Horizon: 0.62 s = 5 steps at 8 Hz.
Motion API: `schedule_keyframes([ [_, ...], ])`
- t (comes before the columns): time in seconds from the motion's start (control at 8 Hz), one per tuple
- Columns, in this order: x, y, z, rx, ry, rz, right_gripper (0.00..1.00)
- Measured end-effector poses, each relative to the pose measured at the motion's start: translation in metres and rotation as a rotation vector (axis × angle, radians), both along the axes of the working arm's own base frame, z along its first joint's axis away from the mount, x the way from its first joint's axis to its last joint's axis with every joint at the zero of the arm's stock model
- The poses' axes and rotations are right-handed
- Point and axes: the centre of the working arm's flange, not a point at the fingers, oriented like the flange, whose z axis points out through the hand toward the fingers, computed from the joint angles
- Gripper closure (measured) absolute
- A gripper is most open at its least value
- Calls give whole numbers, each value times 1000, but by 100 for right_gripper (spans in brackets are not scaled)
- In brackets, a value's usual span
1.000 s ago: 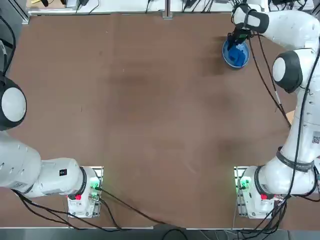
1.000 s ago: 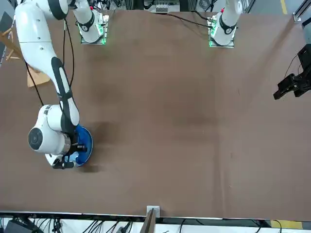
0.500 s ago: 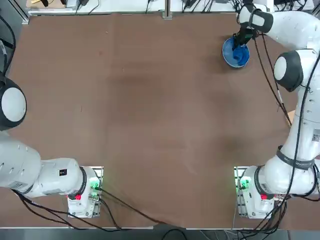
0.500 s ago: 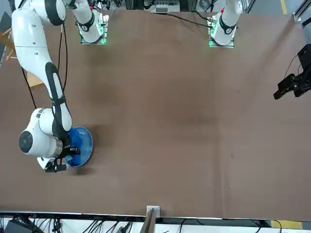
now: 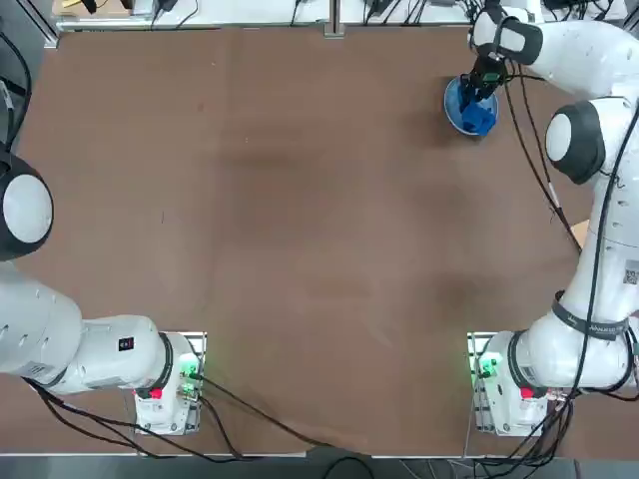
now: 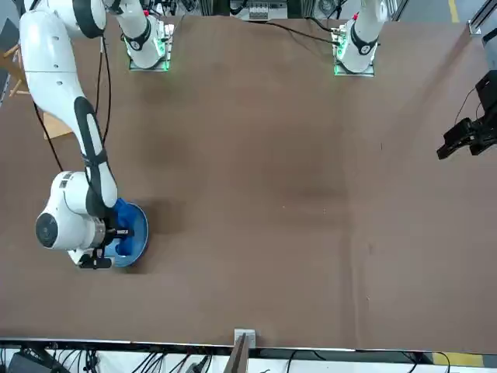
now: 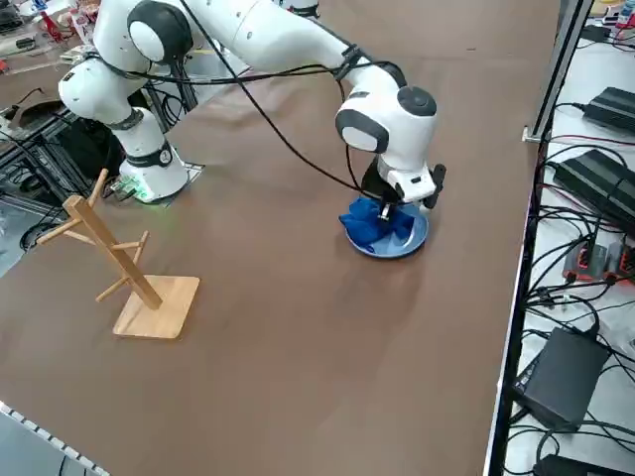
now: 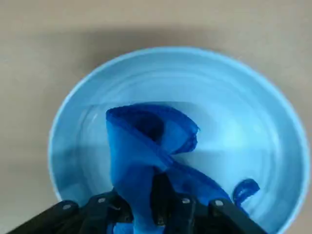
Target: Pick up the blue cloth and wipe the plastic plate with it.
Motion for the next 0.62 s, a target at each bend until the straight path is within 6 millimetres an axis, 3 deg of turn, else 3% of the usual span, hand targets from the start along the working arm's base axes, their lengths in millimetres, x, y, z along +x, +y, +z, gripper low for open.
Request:
schedule_keyframes([
  [0.25, -1, 19, 0, 10, -3, -20, 85],
  [0.62, 13, 21, 3, 25, -120, -10, 85],
])
